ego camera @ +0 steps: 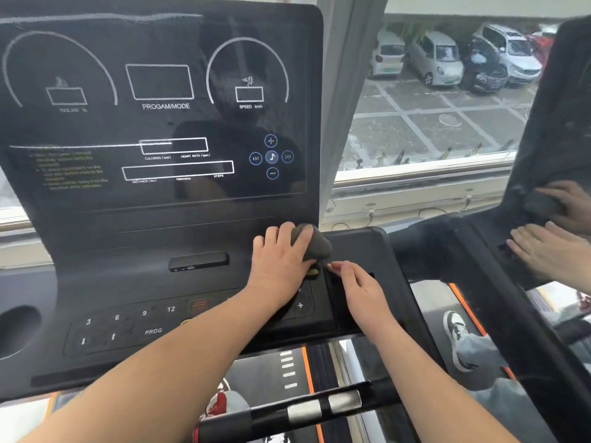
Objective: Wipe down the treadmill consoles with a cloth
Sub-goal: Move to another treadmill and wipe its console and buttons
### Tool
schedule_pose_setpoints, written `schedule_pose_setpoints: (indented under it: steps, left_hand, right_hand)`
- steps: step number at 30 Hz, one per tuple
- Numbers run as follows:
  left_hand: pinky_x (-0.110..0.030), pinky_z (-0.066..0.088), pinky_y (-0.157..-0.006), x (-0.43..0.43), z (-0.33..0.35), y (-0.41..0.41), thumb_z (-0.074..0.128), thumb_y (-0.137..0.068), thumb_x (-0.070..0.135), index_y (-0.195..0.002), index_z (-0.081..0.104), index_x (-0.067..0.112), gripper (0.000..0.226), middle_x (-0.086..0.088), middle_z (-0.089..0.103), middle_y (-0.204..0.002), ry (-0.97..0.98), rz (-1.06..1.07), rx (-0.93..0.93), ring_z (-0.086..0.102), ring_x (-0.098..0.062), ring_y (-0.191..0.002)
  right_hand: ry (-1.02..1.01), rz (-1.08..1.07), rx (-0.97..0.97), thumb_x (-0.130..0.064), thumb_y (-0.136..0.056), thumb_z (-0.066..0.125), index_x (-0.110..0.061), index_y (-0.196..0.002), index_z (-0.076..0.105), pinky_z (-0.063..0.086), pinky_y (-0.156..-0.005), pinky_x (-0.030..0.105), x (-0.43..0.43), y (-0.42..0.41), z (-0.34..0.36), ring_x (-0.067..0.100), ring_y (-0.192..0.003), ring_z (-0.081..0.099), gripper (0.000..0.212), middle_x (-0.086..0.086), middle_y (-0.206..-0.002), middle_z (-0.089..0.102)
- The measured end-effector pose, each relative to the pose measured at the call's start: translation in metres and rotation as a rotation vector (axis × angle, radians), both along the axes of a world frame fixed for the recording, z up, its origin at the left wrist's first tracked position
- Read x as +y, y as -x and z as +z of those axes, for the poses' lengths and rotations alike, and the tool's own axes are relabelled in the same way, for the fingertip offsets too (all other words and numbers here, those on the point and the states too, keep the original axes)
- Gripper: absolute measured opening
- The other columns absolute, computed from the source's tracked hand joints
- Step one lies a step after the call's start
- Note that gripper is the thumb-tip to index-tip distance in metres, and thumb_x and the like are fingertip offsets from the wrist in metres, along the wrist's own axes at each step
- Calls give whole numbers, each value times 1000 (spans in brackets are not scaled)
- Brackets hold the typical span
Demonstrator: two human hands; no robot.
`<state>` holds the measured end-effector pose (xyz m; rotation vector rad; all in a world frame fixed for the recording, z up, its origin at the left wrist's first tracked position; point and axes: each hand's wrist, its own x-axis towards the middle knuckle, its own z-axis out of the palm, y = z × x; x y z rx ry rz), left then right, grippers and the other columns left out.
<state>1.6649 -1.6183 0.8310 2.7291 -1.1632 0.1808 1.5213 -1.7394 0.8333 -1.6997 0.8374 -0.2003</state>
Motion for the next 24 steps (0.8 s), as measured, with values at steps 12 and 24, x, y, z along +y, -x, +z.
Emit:
schedule_pose_setpoints:
  steps: [12, 24]
  left_hand:
    - [-47, 45, -90, 28, 2, 77, 59, -95, 58, -140, 48, 24, 57, -9, 51, -125, -33, -100, 273, 50, -33, -114]
    - [-43, 40, -98, 92, 21, 8, 54, -99, 58, -144, 45, 28, 55, -8, 47, -132, -171, -102, 202, 46, -31, -122]
  right_hand:
    - [3, -57, -33, -44, -109, 41, -26, -116, 74, 45, -94, 17, 5, -4, -1, -3, -113, 64, 38, -15, -115, 75]
    - [304, -124, -4, -26, -104, 54, -22, -121, 70, 45, -96, 27, 54, -23, 17, 9, -110, 61, 24, -12, -116, 67]
